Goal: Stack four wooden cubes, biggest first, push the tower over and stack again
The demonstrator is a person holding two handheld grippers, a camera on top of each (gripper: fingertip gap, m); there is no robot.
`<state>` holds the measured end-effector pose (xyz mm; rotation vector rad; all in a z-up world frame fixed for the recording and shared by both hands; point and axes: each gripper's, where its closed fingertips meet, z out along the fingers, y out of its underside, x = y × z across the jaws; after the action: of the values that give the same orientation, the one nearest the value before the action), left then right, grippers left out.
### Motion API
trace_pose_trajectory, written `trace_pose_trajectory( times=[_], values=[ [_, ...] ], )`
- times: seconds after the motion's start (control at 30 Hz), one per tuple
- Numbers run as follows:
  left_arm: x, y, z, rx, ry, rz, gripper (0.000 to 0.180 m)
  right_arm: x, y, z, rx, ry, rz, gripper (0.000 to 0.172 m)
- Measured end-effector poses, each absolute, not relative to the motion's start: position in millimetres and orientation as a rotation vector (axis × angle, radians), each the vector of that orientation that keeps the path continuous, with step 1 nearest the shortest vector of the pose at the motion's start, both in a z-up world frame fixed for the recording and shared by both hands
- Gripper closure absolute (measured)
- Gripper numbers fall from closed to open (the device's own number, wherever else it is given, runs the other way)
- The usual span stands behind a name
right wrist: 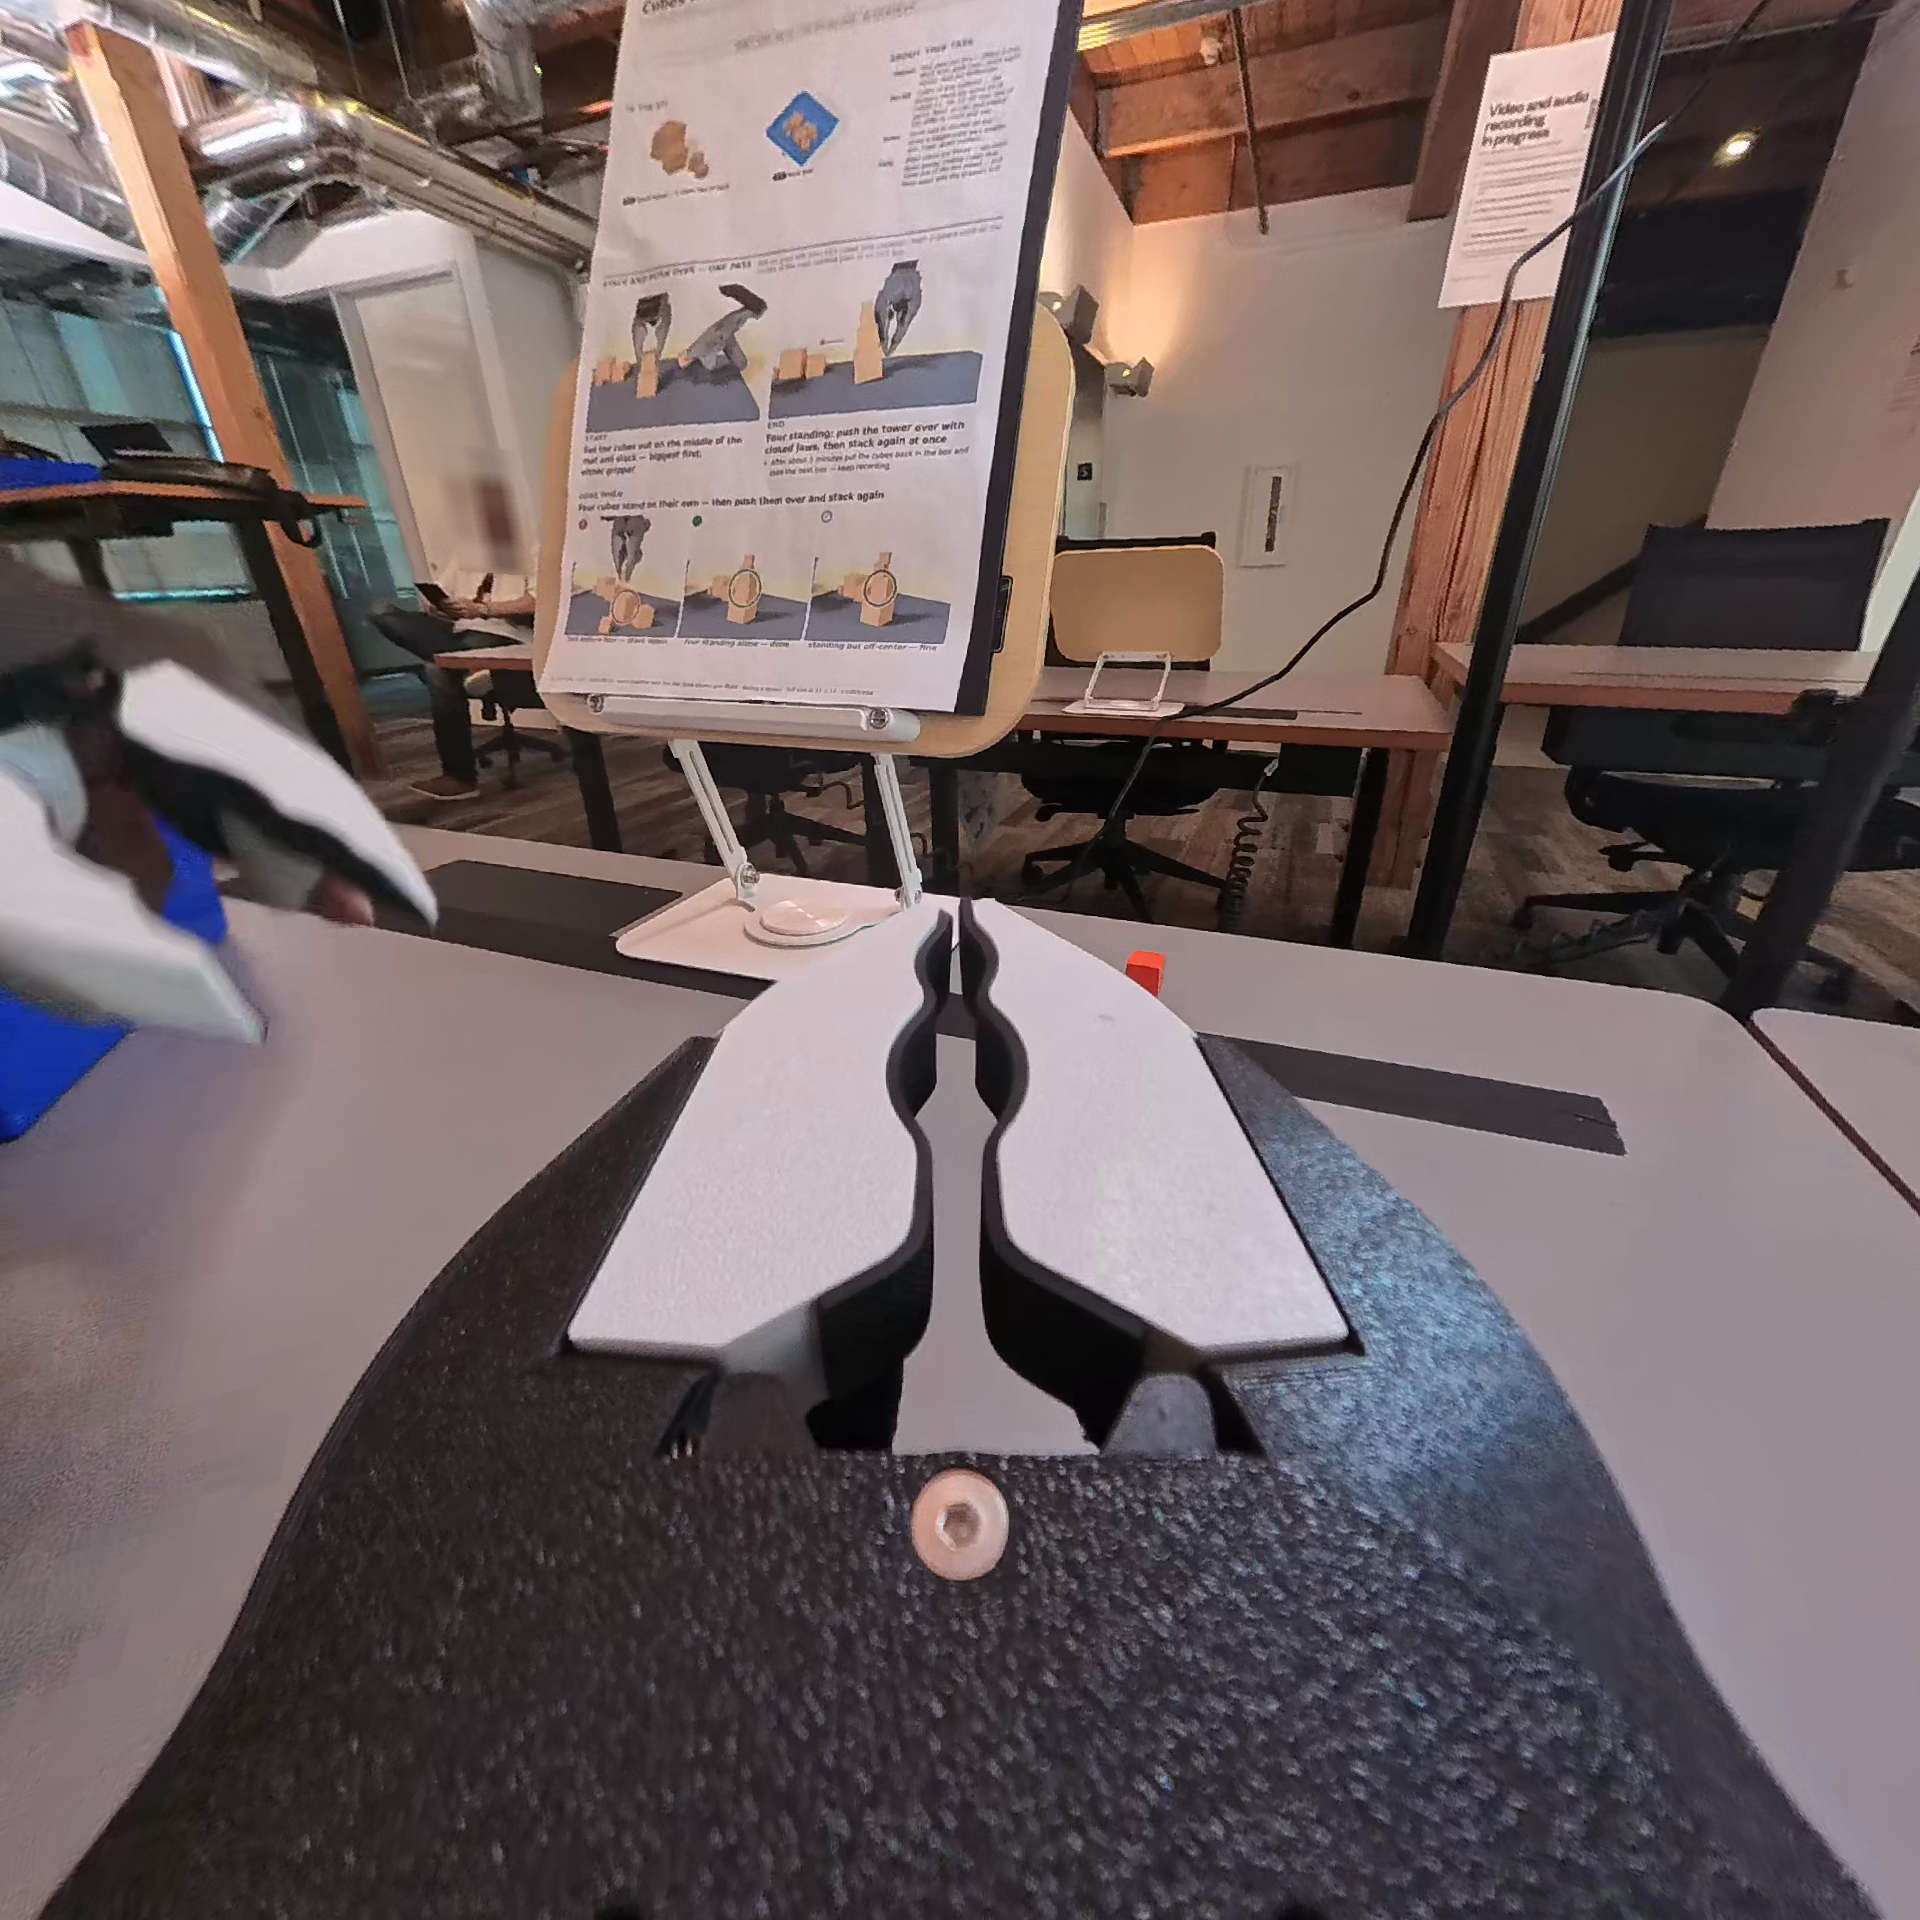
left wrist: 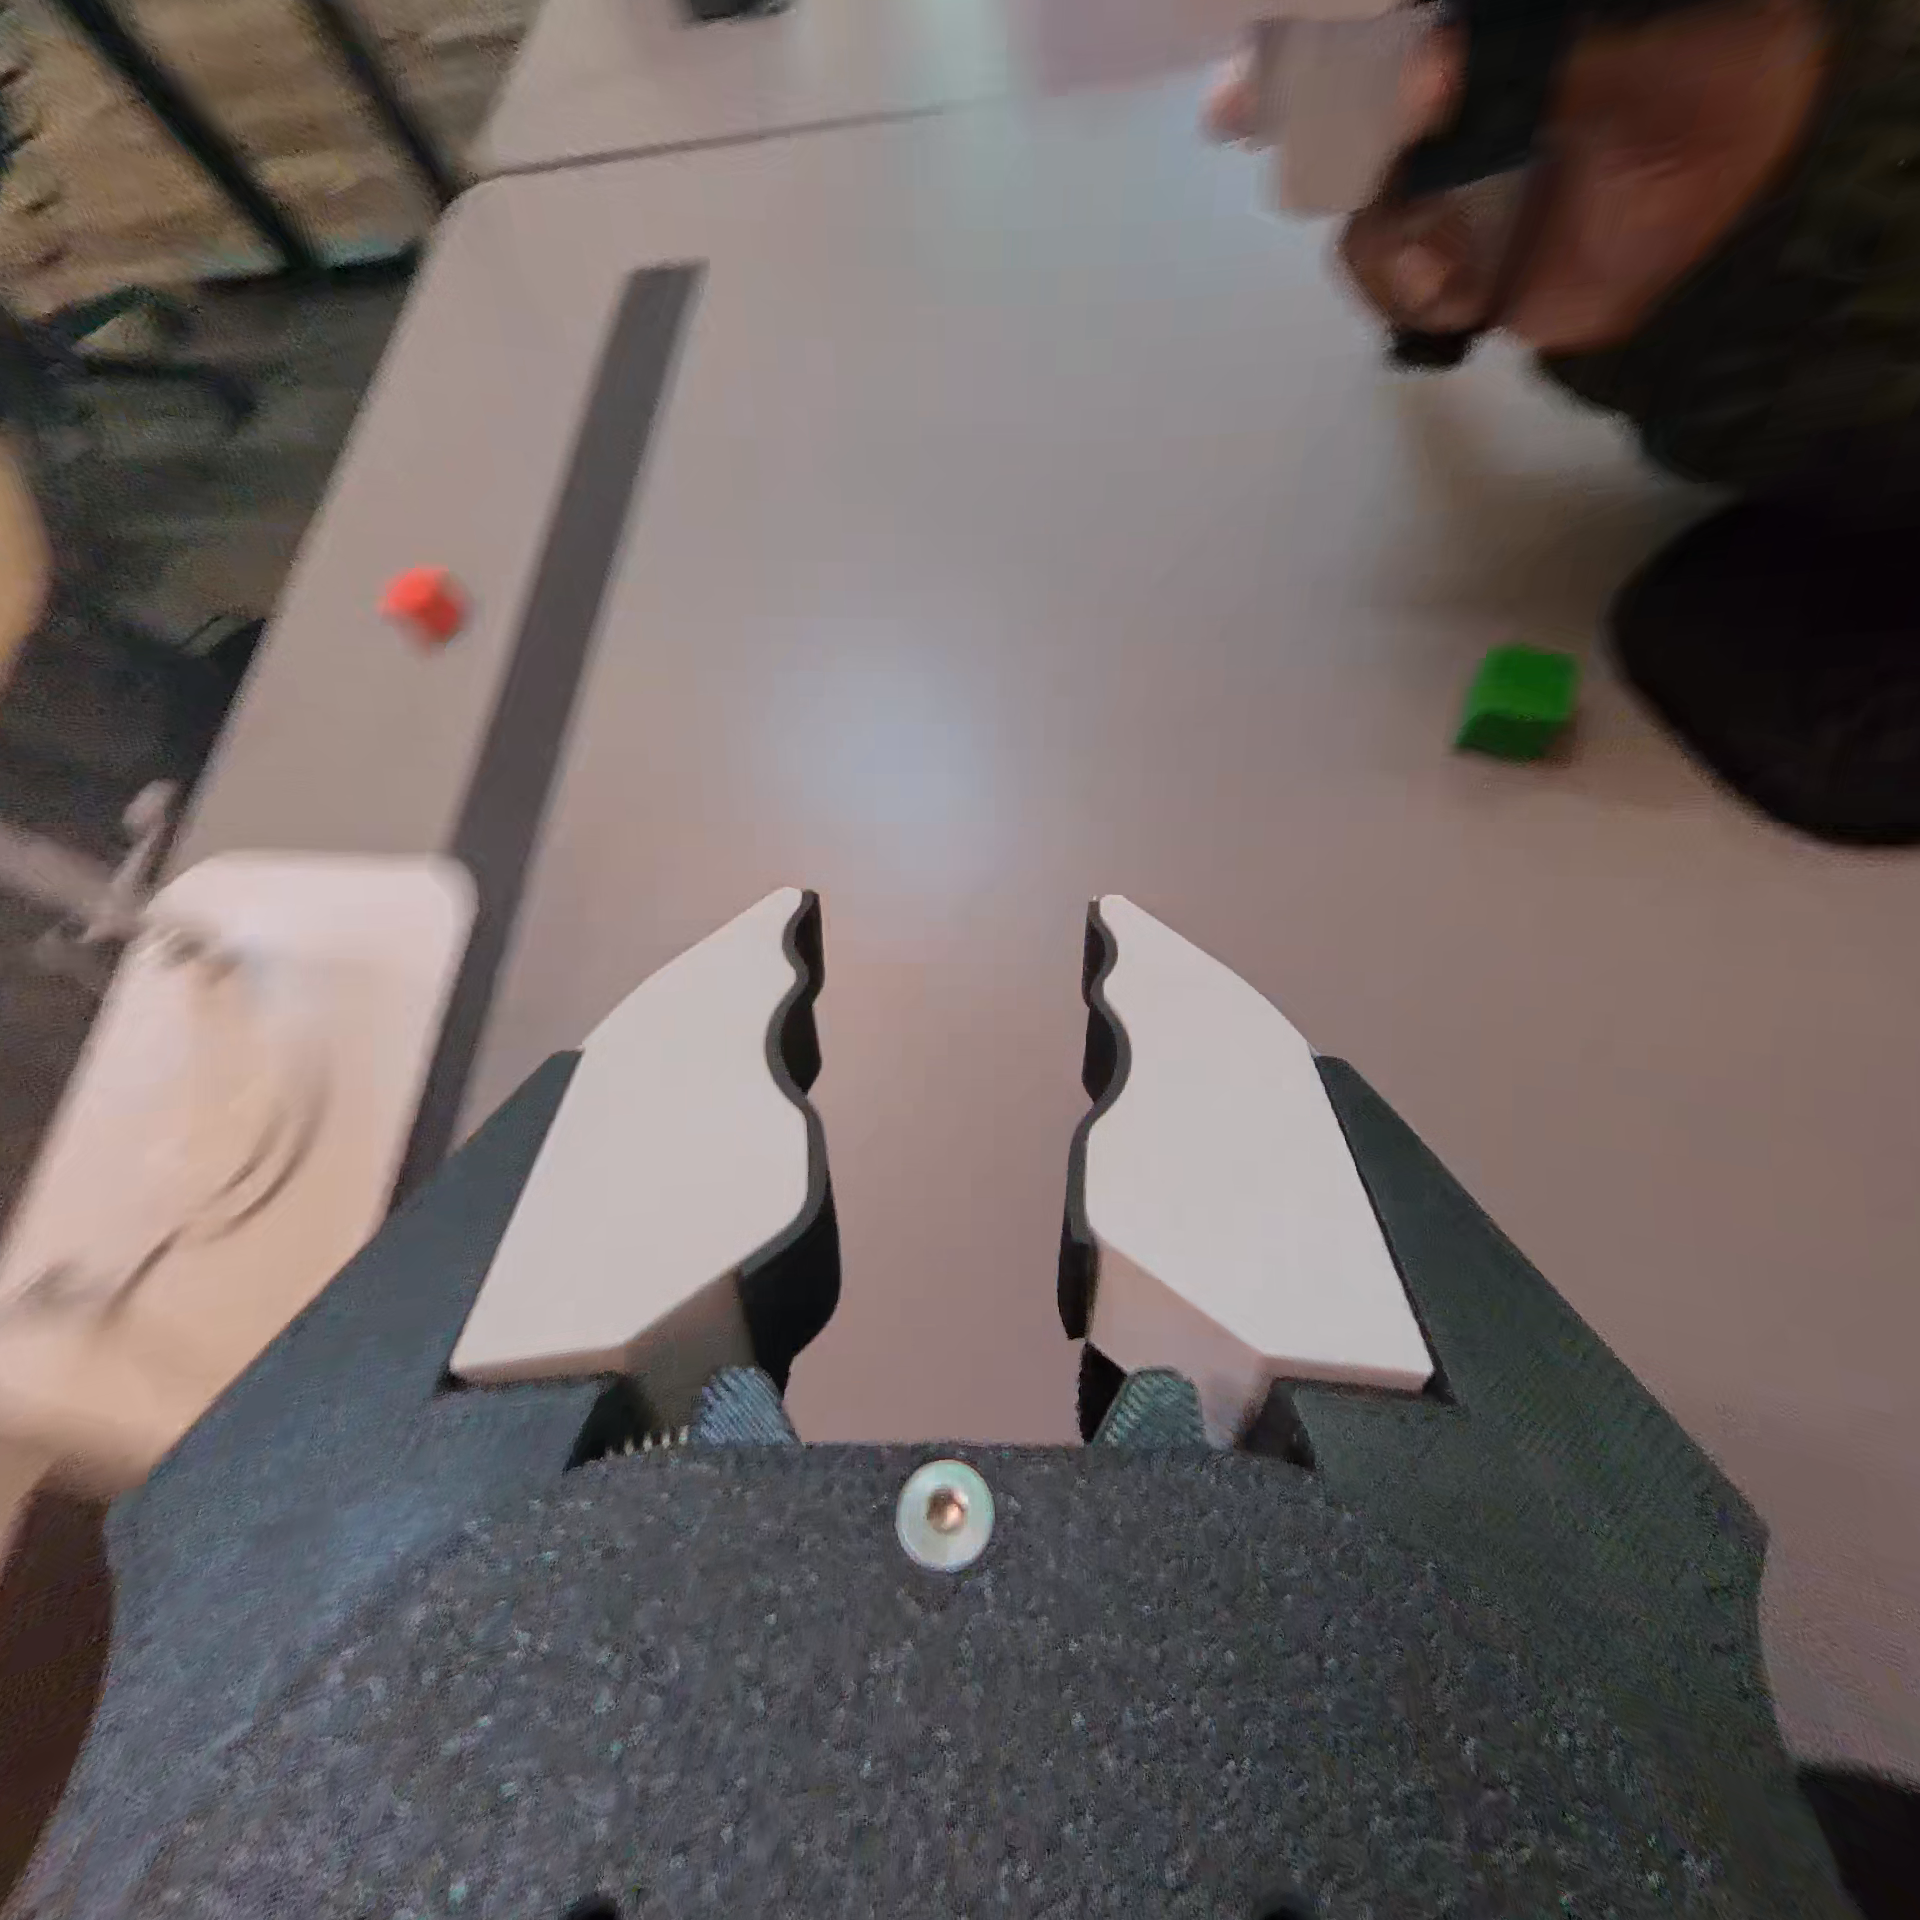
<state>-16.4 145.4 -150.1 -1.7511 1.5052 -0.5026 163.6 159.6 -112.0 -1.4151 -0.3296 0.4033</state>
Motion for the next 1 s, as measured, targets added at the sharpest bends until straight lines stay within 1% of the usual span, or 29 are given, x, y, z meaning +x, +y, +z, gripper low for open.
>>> trace_pose_trajectory(
  times=[0.13, 0.23, 0.3, 0.37, 0.43, 0.5, 0.57, 0.63, 0.87, 0.93, 1.0],
  values=[
    [71, 71, -208, -1.669, 1.71, -0.652, 0.126, 165, 159, -110, -1.411, -0.324, 0.412, 0.171],
    [103, 32, -248, -1.725, 1.82, -0.658, 0.127, 165, 159, -110, -1.418, -0.324, 0.416, 0.17],
    [116, 19, -265, -1.773, 1.875, -0.619, 0.125, 165, 159, -109, -1.419, -0.322, 0.414, 0.17],
    [125, 16, -273, -1.782, 1.894, -0.566, 0.129, 166, 159, -108, -1.416, -0.319, 0.411, 0.17],
    [128, 12, -279, -1.796, 1.929, -0.524, 0.15, 167, 159, -108, -1.415, -0.316, 0.41, 0.17],
    [124, 15, -280, -1.771, 1.964, -0.435, 0.154, 168, 159, -109, -1.417, -0.313, 0.413, 0.17],
    [113, 17, -268, -1.764, 1.962, -0.432, 0.154, 168, 159, -108, -1.417, -0.312, 0.416, 0.17],
    [93, 25, -244, -1.775, 1.904, -0.45, 0.154, 168, 159, -108, -1.415, -0.312, 0.418, 0.17],
    [-66, 90, -129, -1.939, 1.447, -0.223, 0.154, 166, 156, -104, -1.402, -0.316, 0.429, 0.17],
    [-127, 100, -111, -2.018, 1.322, -0.112, 0.154, 164, 156, -103, -1.403, -0.32, 0.431, 0.17],
    [-188, 103, -106, -2.125, 1.201, -0.02, 0.154, 163, 156, -103, -1.401, -0.322, 0.433, 0.17]
  ],
)
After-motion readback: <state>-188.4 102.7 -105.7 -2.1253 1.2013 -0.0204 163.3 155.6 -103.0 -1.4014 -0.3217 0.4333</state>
